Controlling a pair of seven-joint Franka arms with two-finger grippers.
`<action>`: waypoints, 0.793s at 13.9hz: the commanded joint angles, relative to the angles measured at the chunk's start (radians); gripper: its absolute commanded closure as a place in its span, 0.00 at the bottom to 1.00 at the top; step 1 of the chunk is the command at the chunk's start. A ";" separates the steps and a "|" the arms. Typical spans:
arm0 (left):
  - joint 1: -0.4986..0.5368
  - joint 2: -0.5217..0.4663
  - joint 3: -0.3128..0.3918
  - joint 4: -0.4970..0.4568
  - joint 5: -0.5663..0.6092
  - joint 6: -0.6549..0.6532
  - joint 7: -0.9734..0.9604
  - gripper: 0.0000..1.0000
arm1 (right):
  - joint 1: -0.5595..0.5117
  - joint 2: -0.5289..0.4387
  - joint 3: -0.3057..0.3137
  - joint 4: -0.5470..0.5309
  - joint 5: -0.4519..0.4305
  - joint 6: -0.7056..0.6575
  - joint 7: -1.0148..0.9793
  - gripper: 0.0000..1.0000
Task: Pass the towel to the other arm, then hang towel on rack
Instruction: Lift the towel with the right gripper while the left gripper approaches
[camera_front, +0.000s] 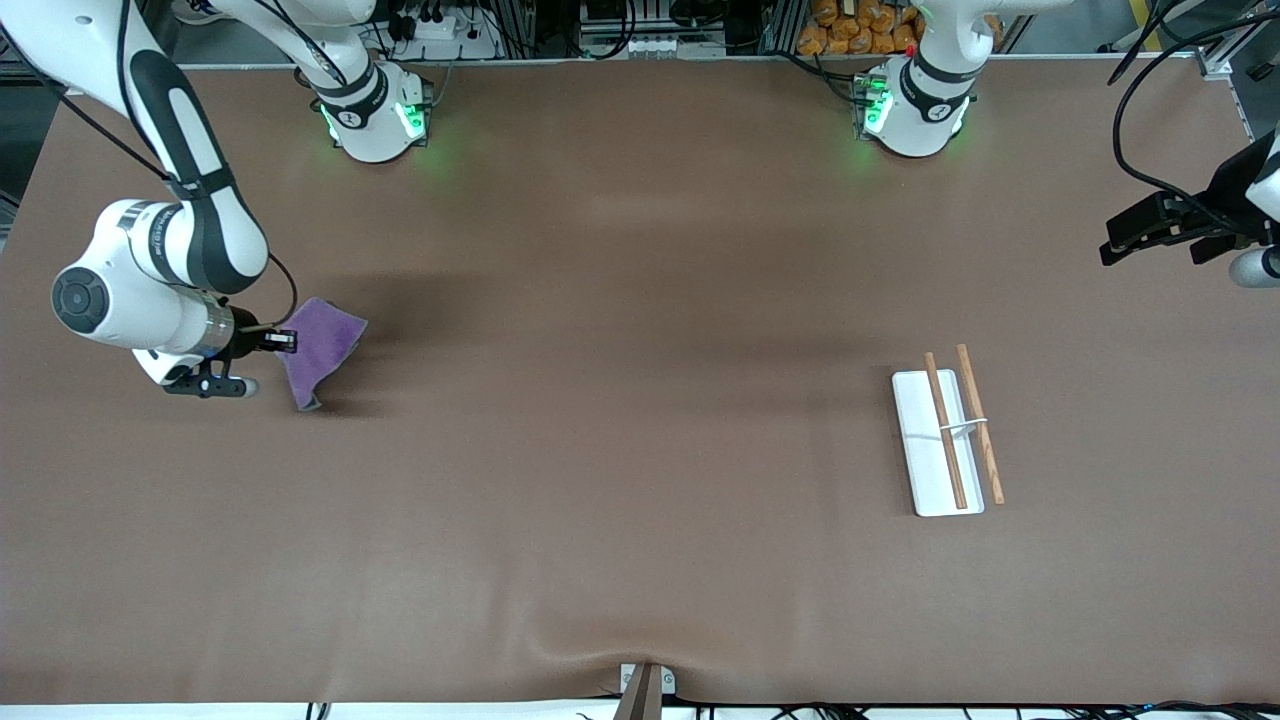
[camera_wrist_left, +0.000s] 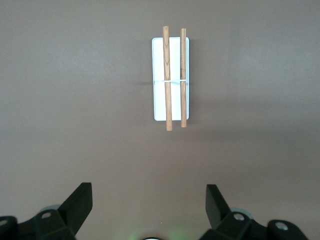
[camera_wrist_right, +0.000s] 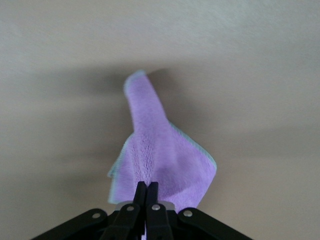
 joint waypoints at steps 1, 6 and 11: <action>-0.005 0.015 -0.005 0.010 -0.002 0.005 0.003 0.00 | 0.053 -0.019 0.004 0.051 0.032 -0.093 0.115 1.00; -0.024 0.054 -0.013 0.010 -0.025 0.064 -0.007 0.00 | 0.182 -0.017 0.004 0.192 0.175 -0.268 0.353 1.00; -0.041 0.067 -0.013 0.010 -0.178 0.075 -0.056 0.00 | 0.294 -0.008 0.002 0.250 0.316 -0.265 0.583 1.00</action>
